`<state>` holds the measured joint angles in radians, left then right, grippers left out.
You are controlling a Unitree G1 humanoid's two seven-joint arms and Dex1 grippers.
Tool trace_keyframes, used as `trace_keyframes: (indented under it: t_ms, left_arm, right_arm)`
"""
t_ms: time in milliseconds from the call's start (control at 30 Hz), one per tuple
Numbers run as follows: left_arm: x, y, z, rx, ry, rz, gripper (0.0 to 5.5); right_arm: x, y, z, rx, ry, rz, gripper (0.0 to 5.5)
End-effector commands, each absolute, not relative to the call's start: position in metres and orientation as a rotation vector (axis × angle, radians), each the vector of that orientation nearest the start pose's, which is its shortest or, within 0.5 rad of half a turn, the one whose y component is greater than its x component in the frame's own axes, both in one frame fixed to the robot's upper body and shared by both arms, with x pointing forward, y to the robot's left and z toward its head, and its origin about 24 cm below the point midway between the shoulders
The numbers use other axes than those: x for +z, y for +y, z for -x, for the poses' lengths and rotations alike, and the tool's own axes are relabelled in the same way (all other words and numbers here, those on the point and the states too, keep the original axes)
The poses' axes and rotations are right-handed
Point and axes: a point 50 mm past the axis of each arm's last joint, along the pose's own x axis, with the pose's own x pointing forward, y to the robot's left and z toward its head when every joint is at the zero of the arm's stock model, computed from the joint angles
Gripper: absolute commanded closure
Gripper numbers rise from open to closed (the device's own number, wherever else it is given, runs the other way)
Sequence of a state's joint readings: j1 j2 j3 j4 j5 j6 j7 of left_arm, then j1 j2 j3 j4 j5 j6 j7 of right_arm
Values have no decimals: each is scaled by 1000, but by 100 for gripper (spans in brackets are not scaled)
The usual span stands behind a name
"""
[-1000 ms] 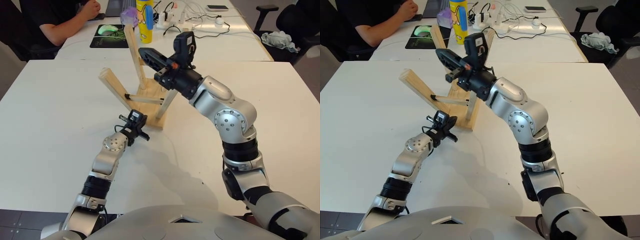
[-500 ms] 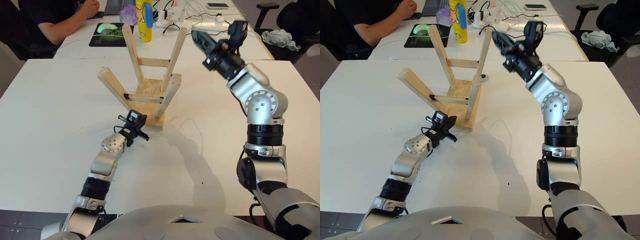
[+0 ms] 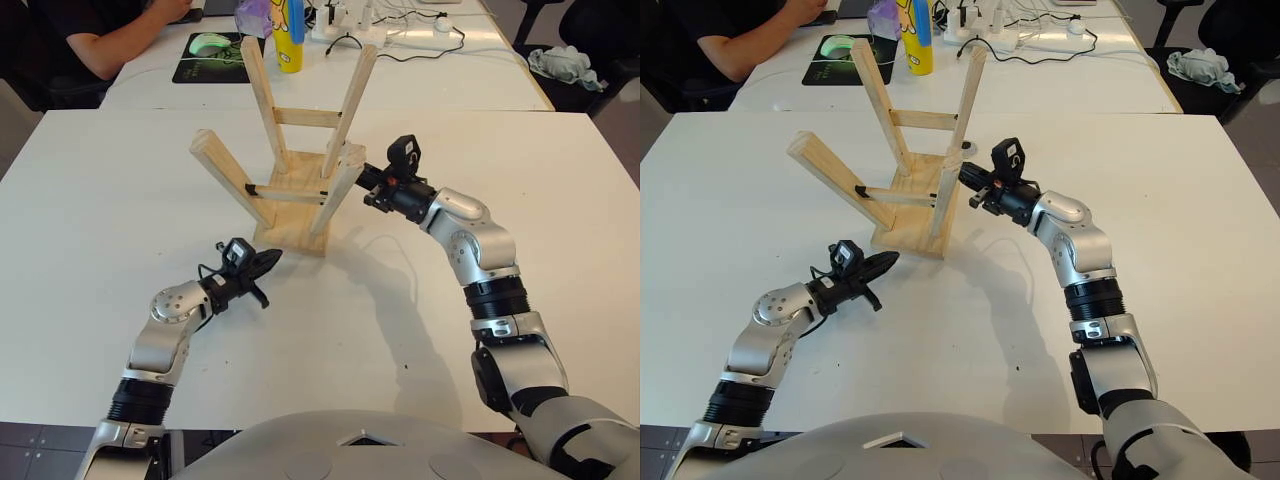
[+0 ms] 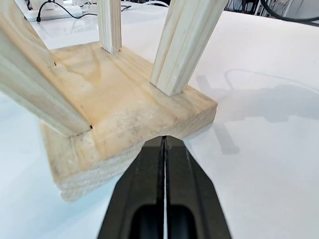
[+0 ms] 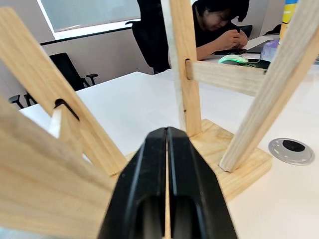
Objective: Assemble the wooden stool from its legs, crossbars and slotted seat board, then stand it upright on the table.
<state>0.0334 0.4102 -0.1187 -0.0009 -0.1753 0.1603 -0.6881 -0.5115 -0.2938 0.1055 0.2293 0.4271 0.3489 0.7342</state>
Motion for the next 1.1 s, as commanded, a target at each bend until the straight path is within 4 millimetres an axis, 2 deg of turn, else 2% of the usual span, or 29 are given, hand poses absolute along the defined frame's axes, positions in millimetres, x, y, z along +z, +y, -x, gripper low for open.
trace_keyframes:
  t_ms: [33,333,567,700,833,933,1100]
  left_arm:
    - [14,185,-239,-696,347,-260,550]
    - [7,193,-244,-620,368,-297,550]
    - [8,183,-249,-611,353,-280,550]
    - [6,177,-248,-622,355,-265,550]
    - [4,174,-247,-619,358,-258,550]
    - [4,172,-245,-608,355,-248,550]
    - [3,172,-243,-600,355,-247,550]
  right_arm:
    - [110,-109,-315,1020,86,-52,546]
    - [112,-90,-293,1201,118,-5,546]
    - [118,-78,-274,1293,134,61,546]
    - [129,-73,-264,1321,109,99,546]
    - [134,-80,-258,1283,107,150,546]
    - [135,-90,-247,1265,135,109,546]
    - [115,-105,-222,1222,260,-60,546]
